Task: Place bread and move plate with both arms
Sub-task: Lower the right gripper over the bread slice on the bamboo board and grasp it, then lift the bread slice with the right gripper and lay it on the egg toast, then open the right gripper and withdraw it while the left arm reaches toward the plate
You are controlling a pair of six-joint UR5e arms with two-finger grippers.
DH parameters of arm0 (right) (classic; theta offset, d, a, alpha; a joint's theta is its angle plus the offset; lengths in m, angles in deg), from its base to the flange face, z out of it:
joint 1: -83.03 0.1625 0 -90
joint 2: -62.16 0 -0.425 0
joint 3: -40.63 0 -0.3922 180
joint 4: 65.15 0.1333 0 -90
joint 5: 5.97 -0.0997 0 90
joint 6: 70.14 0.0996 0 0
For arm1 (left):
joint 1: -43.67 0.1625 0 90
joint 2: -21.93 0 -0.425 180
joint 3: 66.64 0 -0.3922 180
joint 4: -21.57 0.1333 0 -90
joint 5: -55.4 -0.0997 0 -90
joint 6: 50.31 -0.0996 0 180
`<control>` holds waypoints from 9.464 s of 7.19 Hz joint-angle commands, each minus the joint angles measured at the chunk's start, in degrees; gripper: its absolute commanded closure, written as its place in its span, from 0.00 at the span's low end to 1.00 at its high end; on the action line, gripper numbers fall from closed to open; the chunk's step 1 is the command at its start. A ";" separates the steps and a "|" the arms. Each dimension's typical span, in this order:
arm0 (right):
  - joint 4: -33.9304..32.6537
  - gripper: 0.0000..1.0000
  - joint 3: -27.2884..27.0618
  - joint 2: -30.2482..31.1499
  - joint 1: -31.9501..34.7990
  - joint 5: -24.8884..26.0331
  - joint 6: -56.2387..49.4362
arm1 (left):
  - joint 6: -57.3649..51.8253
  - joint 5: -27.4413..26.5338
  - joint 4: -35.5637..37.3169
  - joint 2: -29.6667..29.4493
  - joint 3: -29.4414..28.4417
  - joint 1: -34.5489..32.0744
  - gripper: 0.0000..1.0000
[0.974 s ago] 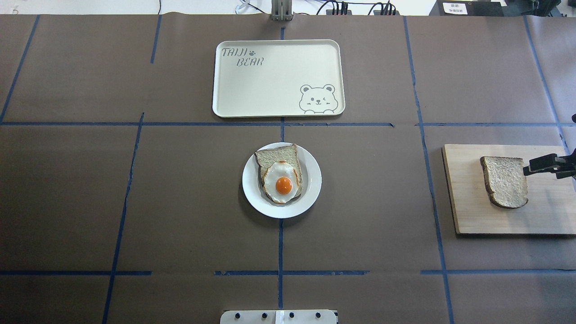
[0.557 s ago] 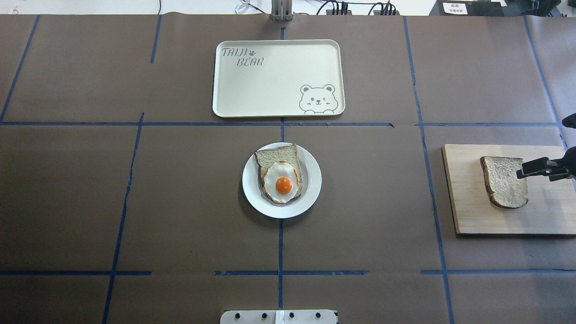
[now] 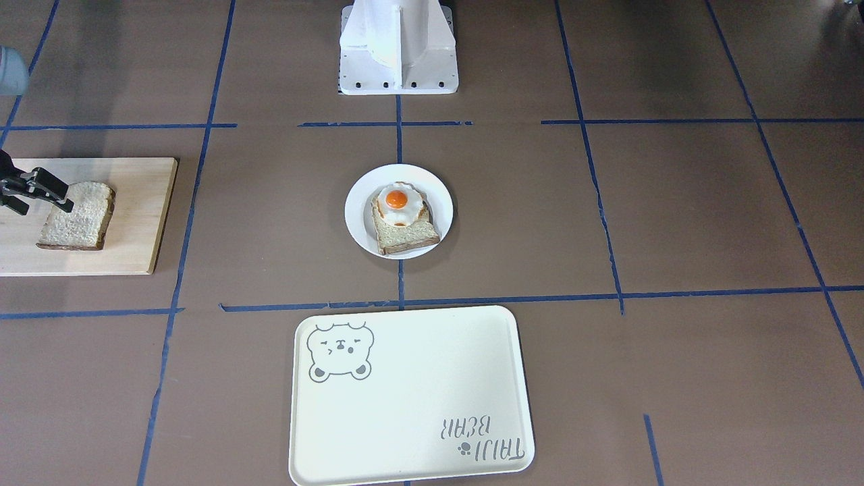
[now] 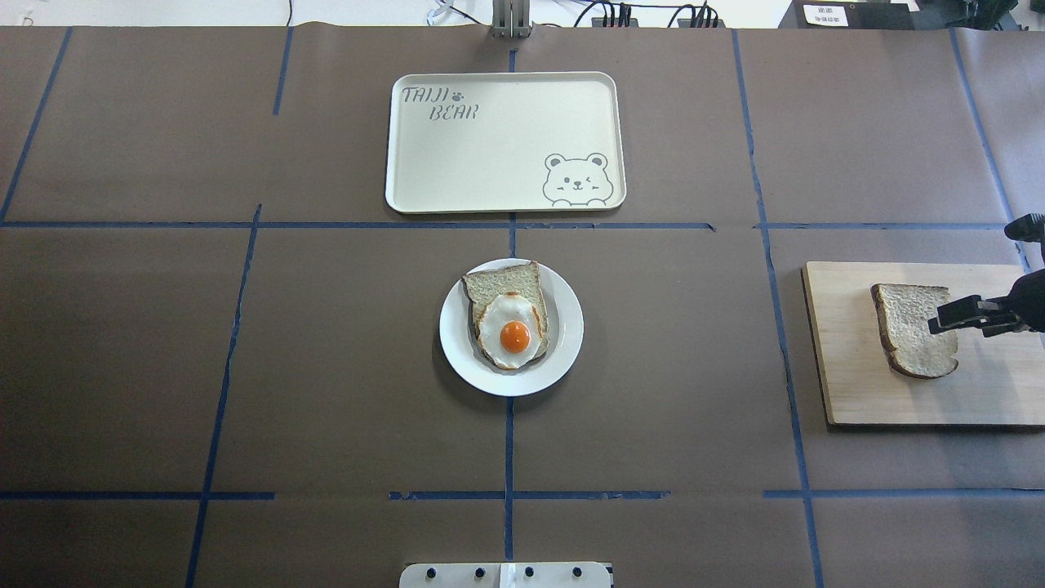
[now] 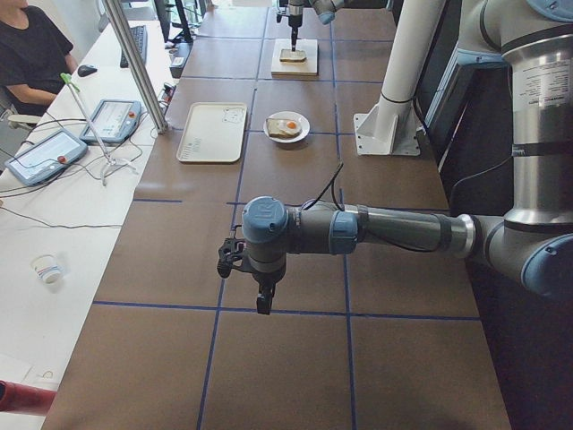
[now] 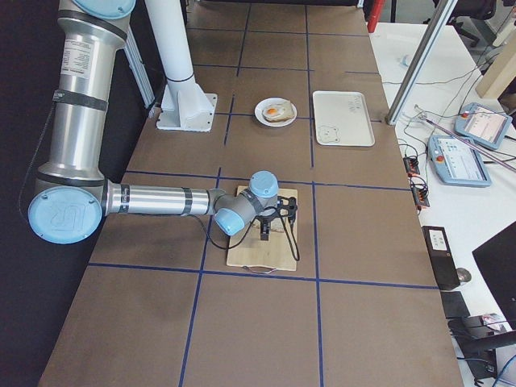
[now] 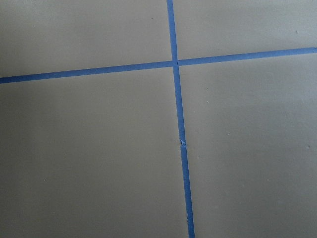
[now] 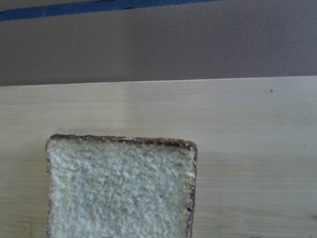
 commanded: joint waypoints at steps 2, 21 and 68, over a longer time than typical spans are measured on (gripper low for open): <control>-0.38 0.17 0.54 0.05 -0.15 0.15 0.00 | 0.00 0.09 0.00 0.06 -0.04 -0.03 0.00; 0.06 1.00 -11.81 -0.38 2.65 -5.72 2.70 | 0.00 0.44 0.09 0.06 0.58 -0.38 0.00; -59.89 0.00 -18.44 -25.08 11.01 -2.75 -31.90 | 108.19 -30.93 -72.69 -23.30 -11.19 58.83 0.47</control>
